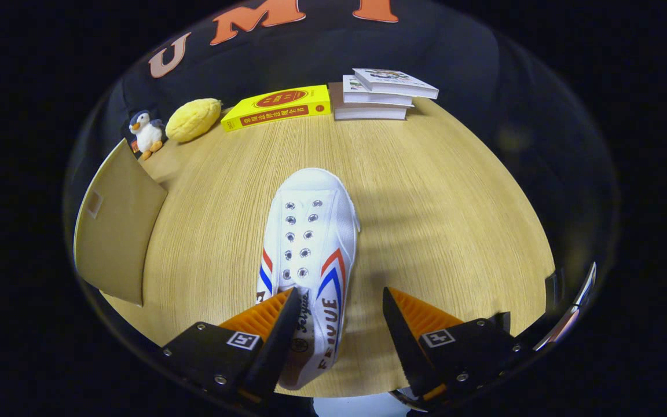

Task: Open the storage box then place both shoes into the box .Put the left shoe in first, then the right shoe, with the right side of both shoes facing outward in a uniform manner.

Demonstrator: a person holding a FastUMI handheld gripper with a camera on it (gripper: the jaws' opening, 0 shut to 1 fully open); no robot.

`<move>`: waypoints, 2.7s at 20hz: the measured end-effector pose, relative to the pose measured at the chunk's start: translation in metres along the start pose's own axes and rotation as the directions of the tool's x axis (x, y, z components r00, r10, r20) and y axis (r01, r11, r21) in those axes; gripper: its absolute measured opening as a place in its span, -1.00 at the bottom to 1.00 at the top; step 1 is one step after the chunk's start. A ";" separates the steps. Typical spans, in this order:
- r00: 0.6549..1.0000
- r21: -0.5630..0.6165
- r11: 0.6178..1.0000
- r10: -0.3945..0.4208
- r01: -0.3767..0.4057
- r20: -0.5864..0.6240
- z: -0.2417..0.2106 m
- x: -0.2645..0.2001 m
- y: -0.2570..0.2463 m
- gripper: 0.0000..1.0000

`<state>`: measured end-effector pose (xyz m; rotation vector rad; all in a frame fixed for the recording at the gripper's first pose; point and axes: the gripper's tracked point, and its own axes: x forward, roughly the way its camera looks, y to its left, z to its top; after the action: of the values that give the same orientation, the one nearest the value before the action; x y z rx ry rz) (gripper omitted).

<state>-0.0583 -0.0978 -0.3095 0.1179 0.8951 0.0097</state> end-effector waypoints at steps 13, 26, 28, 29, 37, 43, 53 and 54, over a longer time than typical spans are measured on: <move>1.000 0.071 0.997 -0.011 0.010 0.013 -0.002 0.005 -0.005 -0.75; 0.982 0.068 0.997 0.014 -0.027 0.186 0.073 -0.058 0.053 -1.00; 0.972 0.051 0.998 0.027 -0.040 0.235 0.094 -0.076 0.075 -1.00; 0.969 0.042 0.998 0.036 -0.048 0.245 0.101 -0.084 0.089 -1.00; 0.946 0.027 0.986 0.149 -0.164 0.289 0.135 -0.133 0.221 -1.00; 0.932 0.009 0.973 0.218 -0.230 0.289 0.130 -0.155 0.311 -1.00; 0.974 0.024 0.989 0.143 -0.149 0.174 0.085 -0.118 0.357 -1.00; 0.980 0.013 0.993 0.113 -0.117 0.161 0.080 -0.111 0.354 -1.00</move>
<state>-0.0508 0.2399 -0.1357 0.1887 0.7270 0.0965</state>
